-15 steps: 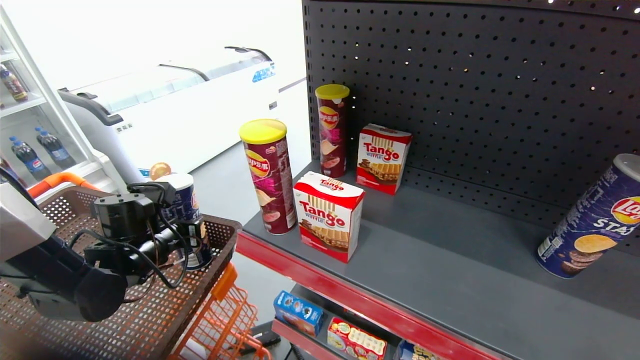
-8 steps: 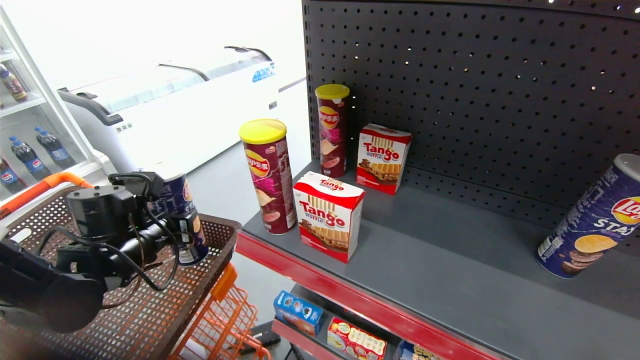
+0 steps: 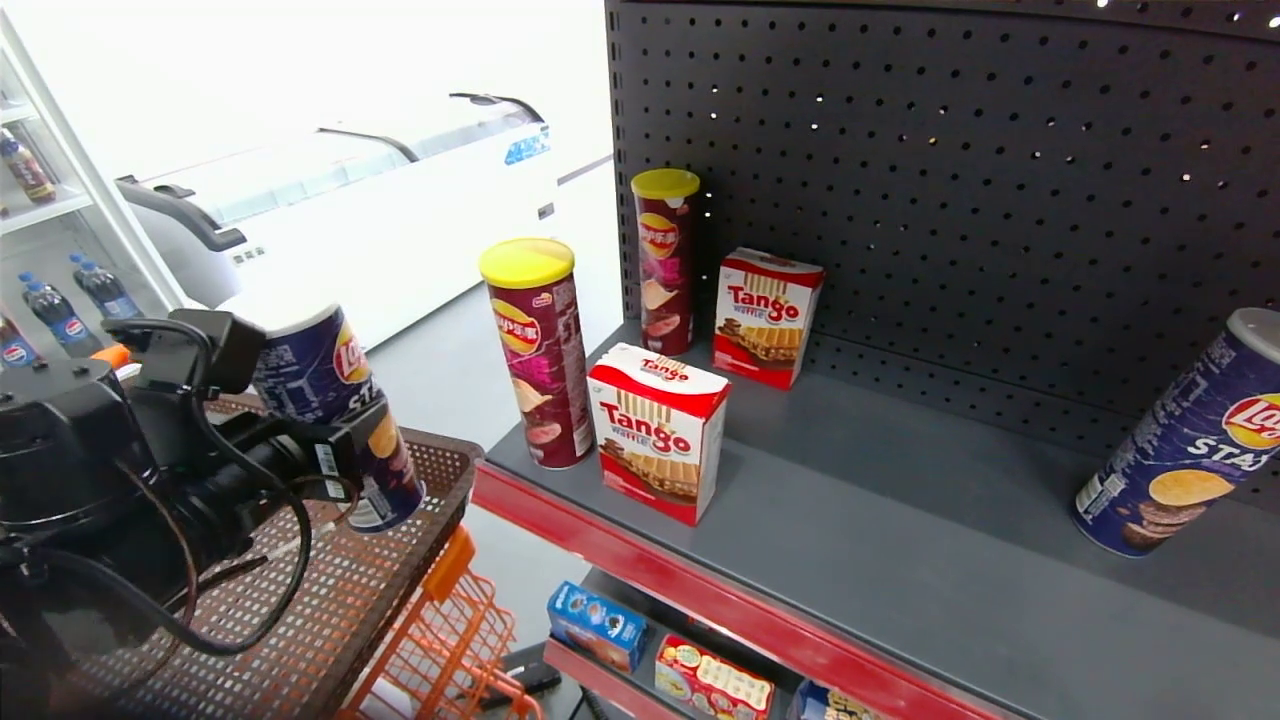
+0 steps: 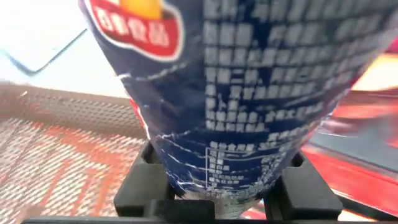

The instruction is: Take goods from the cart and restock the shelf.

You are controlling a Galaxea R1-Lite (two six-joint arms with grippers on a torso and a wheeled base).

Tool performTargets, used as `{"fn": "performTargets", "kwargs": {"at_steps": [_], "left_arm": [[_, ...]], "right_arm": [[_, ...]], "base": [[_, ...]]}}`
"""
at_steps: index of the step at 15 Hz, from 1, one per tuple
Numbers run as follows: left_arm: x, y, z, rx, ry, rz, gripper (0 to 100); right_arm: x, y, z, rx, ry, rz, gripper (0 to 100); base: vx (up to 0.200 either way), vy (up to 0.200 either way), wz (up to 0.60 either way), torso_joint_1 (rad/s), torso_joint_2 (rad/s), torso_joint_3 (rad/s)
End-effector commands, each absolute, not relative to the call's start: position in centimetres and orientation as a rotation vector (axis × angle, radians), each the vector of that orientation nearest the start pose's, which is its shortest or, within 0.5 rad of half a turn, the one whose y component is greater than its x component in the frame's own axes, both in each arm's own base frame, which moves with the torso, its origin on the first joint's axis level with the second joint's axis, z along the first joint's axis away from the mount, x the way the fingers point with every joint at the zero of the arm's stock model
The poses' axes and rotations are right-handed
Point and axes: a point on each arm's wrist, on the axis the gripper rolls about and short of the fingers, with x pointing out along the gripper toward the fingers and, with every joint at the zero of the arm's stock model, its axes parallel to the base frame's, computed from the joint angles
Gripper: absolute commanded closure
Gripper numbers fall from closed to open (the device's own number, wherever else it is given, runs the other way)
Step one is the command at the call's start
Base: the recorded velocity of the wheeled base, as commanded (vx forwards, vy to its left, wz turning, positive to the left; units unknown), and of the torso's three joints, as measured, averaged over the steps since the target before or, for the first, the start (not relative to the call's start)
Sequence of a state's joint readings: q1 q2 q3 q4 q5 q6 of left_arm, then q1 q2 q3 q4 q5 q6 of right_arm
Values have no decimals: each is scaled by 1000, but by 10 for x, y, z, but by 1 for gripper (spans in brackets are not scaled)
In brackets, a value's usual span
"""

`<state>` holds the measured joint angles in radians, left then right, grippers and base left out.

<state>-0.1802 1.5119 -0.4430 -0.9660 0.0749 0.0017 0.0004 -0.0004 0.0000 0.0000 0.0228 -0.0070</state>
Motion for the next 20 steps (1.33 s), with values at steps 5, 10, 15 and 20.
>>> {"fn": "performTargets", "kwargs": {"at_steps": [5,10,15,20], "left_arm": [[211,-67,190,6,29,-299,100],[206,-82,189,6,32,-465,100],[191,-99,191,-4,29,-658,100],[170,-123,203,-34,-24,-830,100]], "right_arm": [[-23,0,75,-6,0,25,0],[-23,0,75,-8,0,25,0],[-23,0,75,-6,0,25,0],[-23,0,75,-6,0,25,0]], "base": [[0,0,0,0,0,0],[0,0,0,0,0,0],[0,0,0,0,0,0],[0,0,0,0,0,0]]}}
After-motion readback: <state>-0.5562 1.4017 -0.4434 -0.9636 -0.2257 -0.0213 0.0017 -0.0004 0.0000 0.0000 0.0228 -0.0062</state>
